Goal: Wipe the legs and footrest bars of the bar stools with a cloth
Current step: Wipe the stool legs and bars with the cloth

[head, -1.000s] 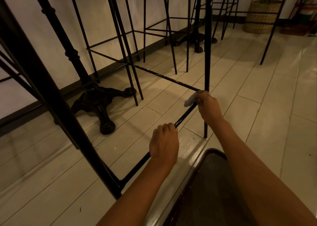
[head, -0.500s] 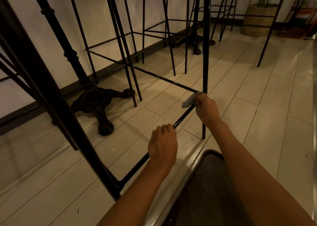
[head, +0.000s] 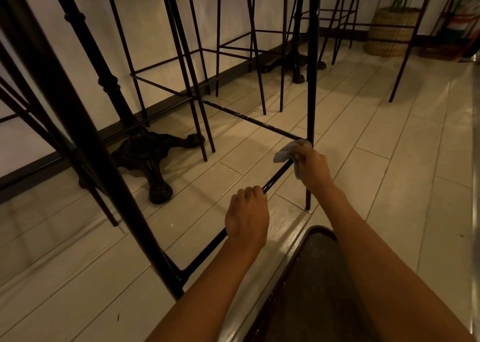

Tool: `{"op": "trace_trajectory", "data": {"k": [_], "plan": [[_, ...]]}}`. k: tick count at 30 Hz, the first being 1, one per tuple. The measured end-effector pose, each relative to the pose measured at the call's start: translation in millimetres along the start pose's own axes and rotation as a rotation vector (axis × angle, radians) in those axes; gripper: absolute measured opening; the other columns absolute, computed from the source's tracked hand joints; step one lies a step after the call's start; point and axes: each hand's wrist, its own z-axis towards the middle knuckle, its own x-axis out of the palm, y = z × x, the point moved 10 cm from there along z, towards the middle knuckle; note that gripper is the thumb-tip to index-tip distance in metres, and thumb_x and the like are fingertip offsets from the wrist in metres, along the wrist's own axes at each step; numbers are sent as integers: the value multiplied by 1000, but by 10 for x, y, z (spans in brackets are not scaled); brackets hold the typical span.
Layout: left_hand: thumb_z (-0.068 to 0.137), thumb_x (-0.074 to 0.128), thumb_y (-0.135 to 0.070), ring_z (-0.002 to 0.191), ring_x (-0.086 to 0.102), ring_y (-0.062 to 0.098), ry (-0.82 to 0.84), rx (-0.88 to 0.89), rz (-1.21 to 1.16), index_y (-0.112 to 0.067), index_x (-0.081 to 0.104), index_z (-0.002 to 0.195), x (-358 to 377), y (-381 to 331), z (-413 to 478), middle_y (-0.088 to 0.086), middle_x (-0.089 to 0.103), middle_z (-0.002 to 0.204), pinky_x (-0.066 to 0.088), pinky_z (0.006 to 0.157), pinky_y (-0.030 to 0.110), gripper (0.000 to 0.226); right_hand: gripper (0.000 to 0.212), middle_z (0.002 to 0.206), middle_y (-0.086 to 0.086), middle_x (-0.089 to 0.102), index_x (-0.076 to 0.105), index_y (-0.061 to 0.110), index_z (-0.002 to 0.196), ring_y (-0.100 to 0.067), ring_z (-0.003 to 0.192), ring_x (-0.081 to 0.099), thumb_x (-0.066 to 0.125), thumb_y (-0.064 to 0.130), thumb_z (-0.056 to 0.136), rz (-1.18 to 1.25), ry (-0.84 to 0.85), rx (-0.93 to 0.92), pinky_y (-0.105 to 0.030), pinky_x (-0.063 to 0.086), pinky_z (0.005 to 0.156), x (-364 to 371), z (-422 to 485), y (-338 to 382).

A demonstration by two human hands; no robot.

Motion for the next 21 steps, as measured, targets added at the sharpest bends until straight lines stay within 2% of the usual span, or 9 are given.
{"op": "trace_trajectory", "data": {"k": [3,5,7,8,10,12,15,18,21], "plan": [[63,82,-25,52,55,15,24,11,-16,-11,64,68,15,-12,9,4,61,61,44,49,25,23,23,108,-17,62,64,-1,103,-23,92,60,45,-5,90,-32,-4,33,-16,42,80,17,-63,27],[66,81,-25,53,55,15,18,12,-38,-11,64,70,6,-16,10,3,62,61,44,49,25,22,22,104,-14,64,65,-3,97,-16,87,58,44,-6,90,-7,3,15,2,36,75,37,-116,112],[77,73,-27,60,57,14,17,13,-38,-12,65,78,-35,-17,2,3,63,68,45,54,25,18,23,95,-7,61,66,-6,95,-12,84,54,44,-8,90,7,8,14,8,32,68,46,-179,193],[85,64,-29,66,58,15,27,12,-32,-11,65,86,-52,-16,-10,3,64,76,46,60,26,18,23,94,-8,61,66,-6,96,-15,85,56,44,-8,90,7,10,13,5,33,68,57,-210,223],[99,36,-32,85,58,19,81,-2,-90,-7,58,105,-36,-12,-3,7,63,94,44,74,29,34,21,97,-17,65,65,-4,99,-26,88,62,47,-4,90,1,23,15,-6,35,70,89,-257,254],[101,19,-37,96,54,23,121,-41,-206,-5,53,112,-50,13,34,11,61,105,41,82,32,48,21,100,-21,66,65,-4,100,-31,89,63,48,-3,89,3,42,21,-17,40,72,116,-299,277],[100,14,-42,104,52,26,205,-121,-381,-5,56,110,-14,68,66,13,61,111,40,87,36,56,23,105,-21,66,66,-4,102,-34,91,63,49,-6,86,24,39,22,-25,44,75,102,-356,320],[99,11,-45,113,48,30,299,-201,-535,-7,54,119,33,109,72,16,57,120,38,93,41,61,23,107,-19,65,68,-4,98,-32,92,61,51,-8,83,38,41,-15,-22,41,76,120,-428,397],[97,10,-50,116,47,32,335,-240,-597,-9,54,123,48,142,98,16,58,122,37,96,43,65,21,105,-16,64,69,-2,92,-21,87,59,51,-5,82,104,12,-56,-19,43,72,64,-532,504]]}}
